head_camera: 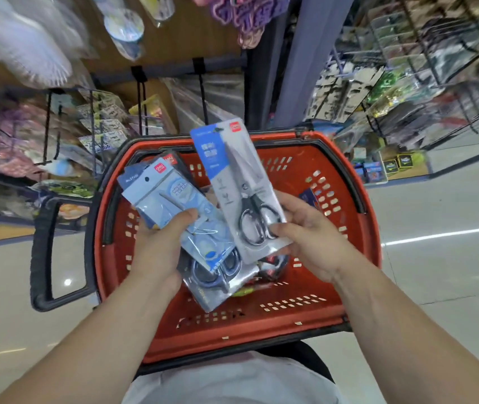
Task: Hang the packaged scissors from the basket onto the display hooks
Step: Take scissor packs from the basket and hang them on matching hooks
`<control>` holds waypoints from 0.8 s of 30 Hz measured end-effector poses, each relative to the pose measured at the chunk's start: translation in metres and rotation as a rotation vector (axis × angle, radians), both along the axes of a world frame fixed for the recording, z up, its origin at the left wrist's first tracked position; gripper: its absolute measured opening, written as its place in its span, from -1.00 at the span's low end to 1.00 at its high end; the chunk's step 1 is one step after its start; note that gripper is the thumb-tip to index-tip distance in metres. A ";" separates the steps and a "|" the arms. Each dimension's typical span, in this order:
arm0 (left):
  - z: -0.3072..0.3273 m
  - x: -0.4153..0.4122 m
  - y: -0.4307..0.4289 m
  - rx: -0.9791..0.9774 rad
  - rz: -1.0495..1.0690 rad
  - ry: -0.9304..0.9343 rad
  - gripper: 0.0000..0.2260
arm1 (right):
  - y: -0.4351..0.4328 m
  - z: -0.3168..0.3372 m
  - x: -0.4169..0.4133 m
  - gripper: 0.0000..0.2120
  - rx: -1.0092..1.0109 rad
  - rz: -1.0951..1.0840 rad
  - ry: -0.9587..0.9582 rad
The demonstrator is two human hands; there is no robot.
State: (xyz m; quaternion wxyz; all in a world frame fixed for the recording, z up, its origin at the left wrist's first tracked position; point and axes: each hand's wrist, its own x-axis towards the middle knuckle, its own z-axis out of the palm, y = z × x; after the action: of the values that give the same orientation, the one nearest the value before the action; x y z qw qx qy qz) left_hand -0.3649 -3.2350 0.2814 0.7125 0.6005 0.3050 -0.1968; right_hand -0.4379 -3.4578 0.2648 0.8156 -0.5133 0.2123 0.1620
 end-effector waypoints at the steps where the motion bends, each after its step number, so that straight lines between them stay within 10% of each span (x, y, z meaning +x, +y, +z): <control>1: 0.002 0.000 -0.004 -0.022 -0.006 -0.004 -0.73 | 0.010 0.000 0.000 -0.41 0.003 -0.001 0.005; 7: 0.005 -0.002 -0.008 -0.137 0.038 0.026 -0.88 | 0.046 0.015 0.009 -0.43 -0.250 -0.023 -0.058; 12: 0.000 -0.005 0.006 -0.211 -0.038 0.044 -0.47 | 0.069 0.021 0.015 -0.38 -0.340 0.096 -0.112; 20: -0.025 -0.007 0.050 -0.244 -0.060 0.041 -0.54 | 0.066 0.010 0.031 -0.50 -0.334 0.426 -0.167; 22: -0.028 -0.009 0.057 -0.267 -0.060 0.034 -0.37 | 0.052 0.003 0.041 -0.68 -0.314 0.327 -0.136; 24: -0.026 -0.011 0.061 -0.313 -0.039 0.052 -0.65 | 0.036 -0.022 0.056 -0.77 -0.272 0.108 0.011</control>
State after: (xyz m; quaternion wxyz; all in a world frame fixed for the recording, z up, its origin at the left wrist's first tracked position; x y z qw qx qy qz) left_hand -0.3755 -3.1735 0.2558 0.7852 0.4827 0.2774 -0.2712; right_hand -0.3823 -3.4216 0.2427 0.7274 -0.6289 0.2088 0.1783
